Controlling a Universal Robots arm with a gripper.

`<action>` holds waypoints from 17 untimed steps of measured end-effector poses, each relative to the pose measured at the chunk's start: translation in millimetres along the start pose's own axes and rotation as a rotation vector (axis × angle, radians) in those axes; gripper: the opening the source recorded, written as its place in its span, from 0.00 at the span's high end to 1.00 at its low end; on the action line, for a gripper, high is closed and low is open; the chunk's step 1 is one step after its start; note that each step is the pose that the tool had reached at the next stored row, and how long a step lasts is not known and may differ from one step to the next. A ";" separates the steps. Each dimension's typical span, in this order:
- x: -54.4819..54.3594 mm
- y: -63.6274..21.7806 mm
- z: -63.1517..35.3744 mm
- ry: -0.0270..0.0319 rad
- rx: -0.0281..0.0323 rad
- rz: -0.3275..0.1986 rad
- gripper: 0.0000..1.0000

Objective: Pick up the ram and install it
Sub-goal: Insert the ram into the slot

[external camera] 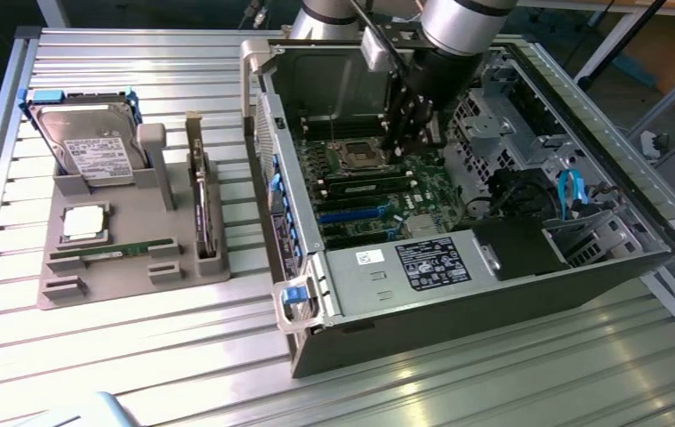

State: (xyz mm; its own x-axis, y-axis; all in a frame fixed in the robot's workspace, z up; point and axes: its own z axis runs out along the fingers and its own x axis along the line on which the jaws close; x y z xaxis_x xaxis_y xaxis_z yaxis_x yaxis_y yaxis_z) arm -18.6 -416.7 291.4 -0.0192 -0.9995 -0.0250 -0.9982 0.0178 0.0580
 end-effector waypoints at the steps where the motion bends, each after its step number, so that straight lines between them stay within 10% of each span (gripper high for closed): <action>1: 0.0 0.1 -1.5 0.0000 0.0000 0.000 0.75; 8: -0.7 1.7 -28.6 0.0000 0.0000 0.000 0.90; 13: -0.7 1.7 -29.4 0.0000 0.0006 0.000 0.90; 17: -0.7 2.5 -28.9 -0.0011 0.0644 -0.002 0.90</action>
State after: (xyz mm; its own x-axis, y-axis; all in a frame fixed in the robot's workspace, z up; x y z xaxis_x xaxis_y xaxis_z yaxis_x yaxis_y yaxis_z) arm -19.4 -416.8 320.4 -0.0176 -0.9995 -0.0261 -0.9998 0.0178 -0.0064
